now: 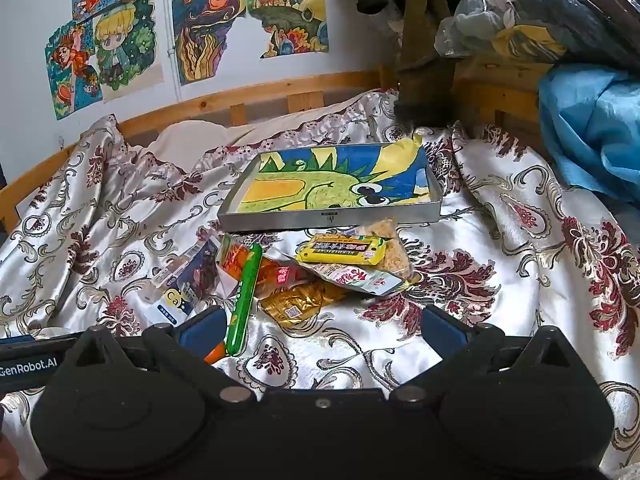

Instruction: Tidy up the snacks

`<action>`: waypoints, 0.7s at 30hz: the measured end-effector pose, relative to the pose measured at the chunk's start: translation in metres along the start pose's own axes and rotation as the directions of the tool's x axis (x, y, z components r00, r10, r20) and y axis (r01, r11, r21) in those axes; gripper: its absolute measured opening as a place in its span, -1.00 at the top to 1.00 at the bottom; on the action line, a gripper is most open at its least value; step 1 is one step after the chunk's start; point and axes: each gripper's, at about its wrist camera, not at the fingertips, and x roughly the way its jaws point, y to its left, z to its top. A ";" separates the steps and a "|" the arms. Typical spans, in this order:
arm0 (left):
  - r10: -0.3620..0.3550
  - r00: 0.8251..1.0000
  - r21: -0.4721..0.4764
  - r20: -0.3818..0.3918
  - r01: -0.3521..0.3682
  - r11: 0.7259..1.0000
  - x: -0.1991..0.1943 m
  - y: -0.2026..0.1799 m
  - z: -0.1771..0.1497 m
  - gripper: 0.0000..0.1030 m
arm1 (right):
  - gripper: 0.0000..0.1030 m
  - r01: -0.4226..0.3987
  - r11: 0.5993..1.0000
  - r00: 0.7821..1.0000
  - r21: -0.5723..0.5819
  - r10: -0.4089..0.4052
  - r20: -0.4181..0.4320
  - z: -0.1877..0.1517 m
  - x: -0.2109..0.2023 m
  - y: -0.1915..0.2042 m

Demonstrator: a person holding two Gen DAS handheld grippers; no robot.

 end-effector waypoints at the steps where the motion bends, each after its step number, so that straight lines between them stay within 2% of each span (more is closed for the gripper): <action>1: 0.001 1.000 0.001 0.000 -0.001 1.000 0.000 0.000 0.000 -0.99 | -0.99 0.002 1.000 1.000 -0.002 -0.002 -0.001 0.000 0.000 0.000; 21: -0.008 1.000 0.000 -0.007 0.008 1.000 0.000 -0.001 -0.003 -0.99 | -0.99 0.002 1.000 1.000 -0.003 -0.002 -0.004 0.000 0.001 0.001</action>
